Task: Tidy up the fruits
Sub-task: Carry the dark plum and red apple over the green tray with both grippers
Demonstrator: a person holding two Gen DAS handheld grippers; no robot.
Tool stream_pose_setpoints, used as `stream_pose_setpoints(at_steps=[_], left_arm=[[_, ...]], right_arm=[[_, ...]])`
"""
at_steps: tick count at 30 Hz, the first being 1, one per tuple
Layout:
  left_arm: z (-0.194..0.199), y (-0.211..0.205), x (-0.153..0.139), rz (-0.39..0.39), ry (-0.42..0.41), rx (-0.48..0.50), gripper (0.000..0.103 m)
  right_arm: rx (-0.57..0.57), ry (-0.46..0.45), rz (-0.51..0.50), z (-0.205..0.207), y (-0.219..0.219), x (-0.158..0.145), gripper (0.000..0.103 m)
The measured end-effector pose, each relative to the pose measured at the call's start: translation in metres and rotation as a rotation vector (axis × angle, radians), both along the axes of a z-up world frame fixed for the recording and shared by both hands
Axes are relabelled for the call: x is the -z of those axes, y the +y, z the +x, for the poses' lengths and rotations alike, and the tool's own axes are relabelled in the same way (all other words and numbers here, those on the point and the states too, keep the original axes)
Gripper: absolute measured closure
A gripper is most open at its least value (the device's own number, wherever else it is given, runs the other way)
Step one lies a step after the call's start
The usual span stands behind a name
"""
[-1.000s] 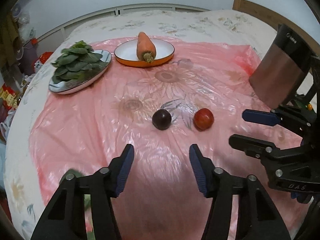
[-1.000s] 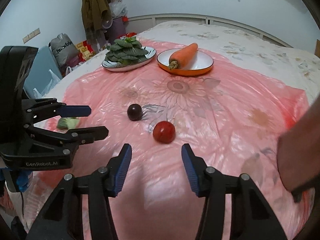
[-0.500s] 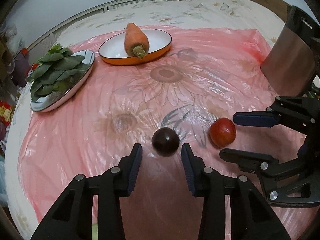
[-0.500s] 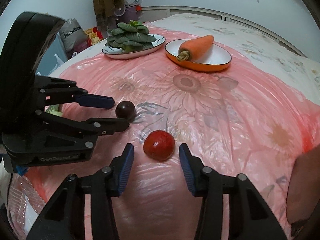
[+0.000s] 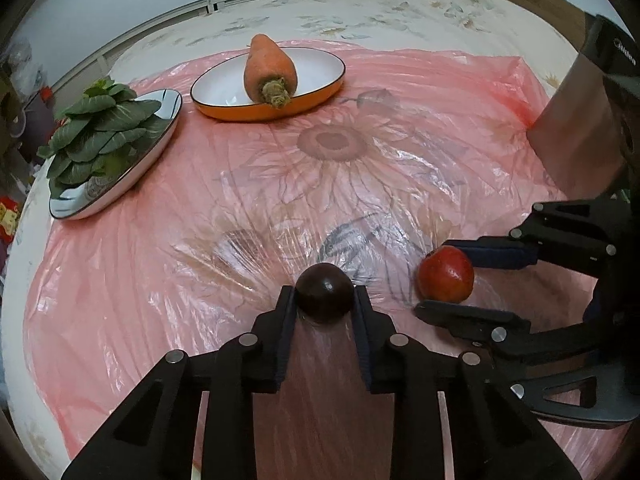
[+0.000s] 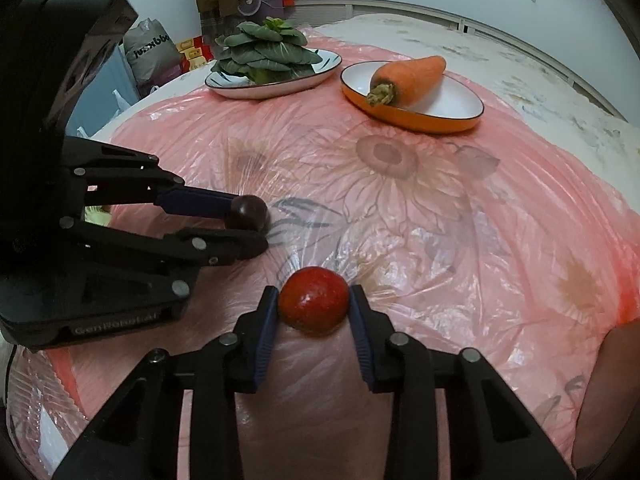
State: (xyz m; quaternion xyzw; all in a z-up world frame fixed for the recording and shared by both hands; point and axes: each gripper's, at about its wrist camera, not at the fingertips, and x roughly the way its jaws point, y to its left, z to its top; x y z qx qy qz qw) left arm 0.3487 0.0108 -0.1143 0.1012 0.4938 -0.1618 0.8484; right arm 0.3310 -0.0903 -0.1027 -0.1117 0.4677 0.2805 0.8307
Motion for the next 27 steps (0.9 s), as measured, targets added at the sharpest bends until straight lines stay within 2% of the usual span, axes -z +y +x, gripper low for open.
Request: stream_pose_setpoints(at_steps=[9,16,27], left_arm=[[-0.009,0.02,-0.013,-0.077,-0.013,-0.071,0.08],[-0.028,0.033,-0.024,-0.078,-0.027,-0.097,0.08],[-0.088,0.028,-0.063,-0.065,-0.096,-0.102,0.08]], right_arm=[[0.027,-0.004,0.033,-0.009,-0.002,-0.013,0.069],[0.023,-0.006,0.046,-0.031,0.0,-0.025,0.069],[0.053,-0.022,0.083,-0.092,-0.016,-0.054,0.069]])
